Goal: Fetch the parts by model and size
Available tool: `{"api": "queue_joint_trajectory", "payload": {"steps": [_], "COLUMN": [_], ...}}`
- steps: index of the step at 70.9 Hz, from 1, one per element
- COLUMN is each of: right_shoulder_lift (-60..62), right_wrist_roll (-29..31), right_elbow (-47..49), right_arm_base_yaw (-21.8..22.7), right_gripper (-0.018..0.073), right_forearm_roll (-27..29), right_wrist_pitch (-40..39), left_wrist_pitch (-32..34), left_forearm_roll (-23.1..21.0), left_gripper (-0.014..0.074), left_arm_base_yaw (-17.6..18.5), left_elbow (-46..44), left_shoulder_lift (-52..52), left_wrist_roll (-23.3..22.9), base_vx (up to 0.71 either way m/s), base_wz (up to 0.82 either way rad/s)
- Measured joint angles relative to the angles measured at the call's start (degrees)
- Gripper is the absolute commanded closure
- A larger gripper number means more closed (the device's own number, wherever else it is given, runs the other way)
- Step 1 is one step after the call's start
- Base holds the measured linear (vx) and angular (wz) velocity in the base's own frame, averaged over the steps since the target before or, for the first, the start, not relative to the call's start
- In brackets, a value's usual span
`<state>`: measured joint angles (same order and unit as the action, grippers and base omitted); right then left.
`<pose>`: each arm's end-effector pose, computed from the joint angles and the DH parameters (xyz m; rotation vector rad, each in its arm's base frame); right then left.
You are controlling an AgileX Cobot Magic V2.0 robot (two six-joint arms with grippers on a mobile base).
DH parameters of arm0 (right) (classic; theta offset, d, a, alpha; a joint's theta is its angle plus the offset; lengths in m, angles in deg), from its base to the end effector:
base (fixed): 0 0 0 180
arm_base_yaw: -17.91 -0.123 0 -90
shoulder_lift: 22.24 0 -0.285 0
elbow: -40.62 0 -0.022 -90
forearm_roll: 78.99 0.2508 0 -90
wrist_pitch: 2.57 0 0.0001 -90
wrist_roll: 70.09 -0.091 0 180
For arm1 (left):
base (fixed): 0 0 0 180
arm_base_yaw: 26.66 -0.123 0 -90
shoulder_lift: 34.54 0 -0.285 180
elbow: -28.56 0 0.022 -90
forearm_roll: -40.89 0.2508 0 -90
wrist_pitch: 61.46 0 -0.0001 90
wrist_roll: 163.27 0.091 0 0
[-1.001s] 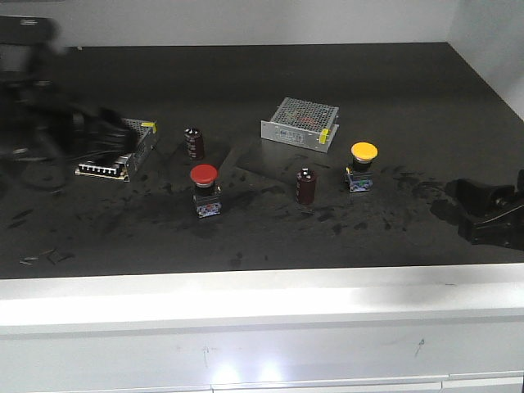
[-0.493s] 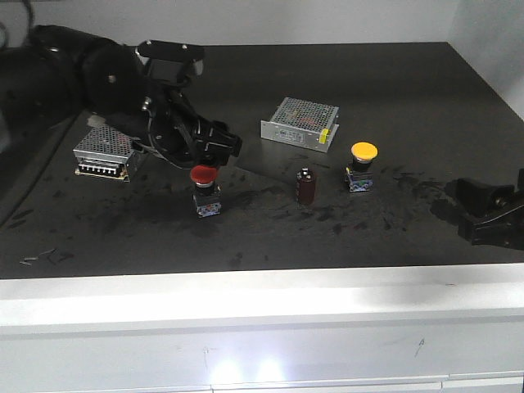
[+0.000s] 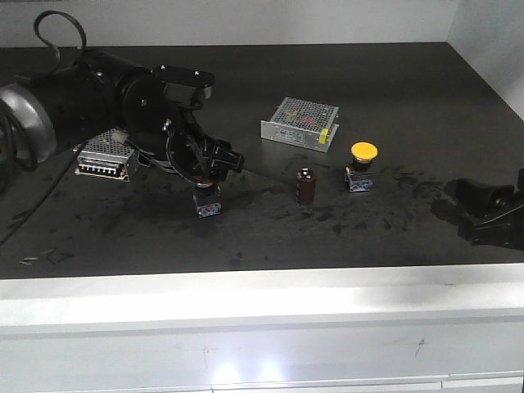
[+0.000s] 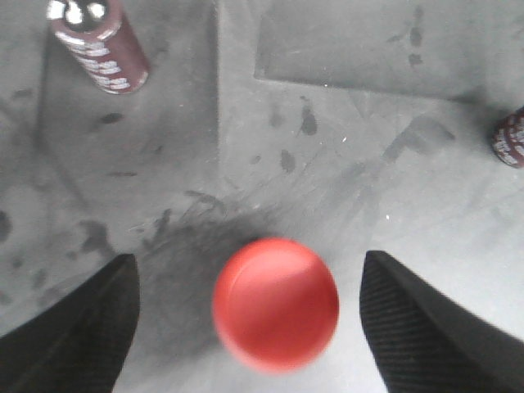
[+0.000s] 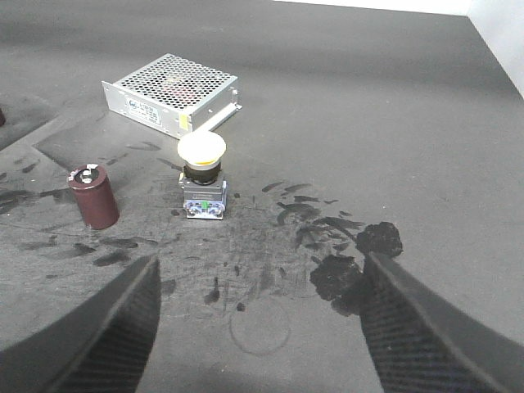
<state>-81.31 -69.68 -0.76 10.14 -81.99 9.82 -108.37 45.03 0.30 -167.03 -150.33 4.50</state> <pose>0.1864 0.0244 0.3082 -0.1833 1.9608 0.0395 0.3802 -0.1880 0.2806 0.3730 2.5465 -0.1731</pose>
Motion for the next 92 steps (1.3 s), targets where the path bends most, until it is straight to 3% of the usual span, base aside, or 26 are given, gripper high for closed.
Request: {"api": "queue_joint_trajectory", "payload": {"steps": [9,18,26,37,57,78,92], "right_shoulder_lift": [0.0,0.0,0.0,0.0,0.0,0.0,0.0], "right_wrist_roll": [0.0,0.0,0.0,0.0,0.0,0.1,0.1], "right_elbow": [0.0,0.0,0.0,0.0,0.0,0.0,0.0], "right_arm_base_yaw": [0.0,0.0,0.0,0.0,0.0,0.0,0.0], "right_gripper": [0.0060,0.0060,0.0060,0.0060,0.0060,0.0060,0.0060], "right_forearm_roll": [0.0,0.0,0.0,0.0,0.0,0.0,0.2], "right_wrist_pitch": [0.0,0.1,0.1,0.2,0.6,0.6,0.6], "left_wrist_pitch": [0.2,0.3,0.7,1.7,4.4,14.3,17.5], "left_forearm_roll": [-0.3,-0.7,-0.9,-0.9,1.3,2.1,4.5], "left_gripper": [0.0077,0.0148,0.0314,0.0606,0.0605,0.0605,0.0603], "left_arm_base_yaw": [0.0,0.0,0.0,0.0,0.1,0.2,0.3], "left_elbow": [0.0,0.0,0.0,0.0,3.6,23.1,34.5], "left_shoulder_lift": [-1.1,-2.4,-2.8,-2.2,7.2,26.8,41.4], "left_wrist_roll": [-0.1,-0.1,-0.1,-0.1,-0.1,-0.1,-0.1], "base_vx": [0.00,0.00,0.00,0.00,0.00,0.00,0.00], "base_wz": [0.00,0.00,0.00,0.00,0.00,0.00,0.00]}}
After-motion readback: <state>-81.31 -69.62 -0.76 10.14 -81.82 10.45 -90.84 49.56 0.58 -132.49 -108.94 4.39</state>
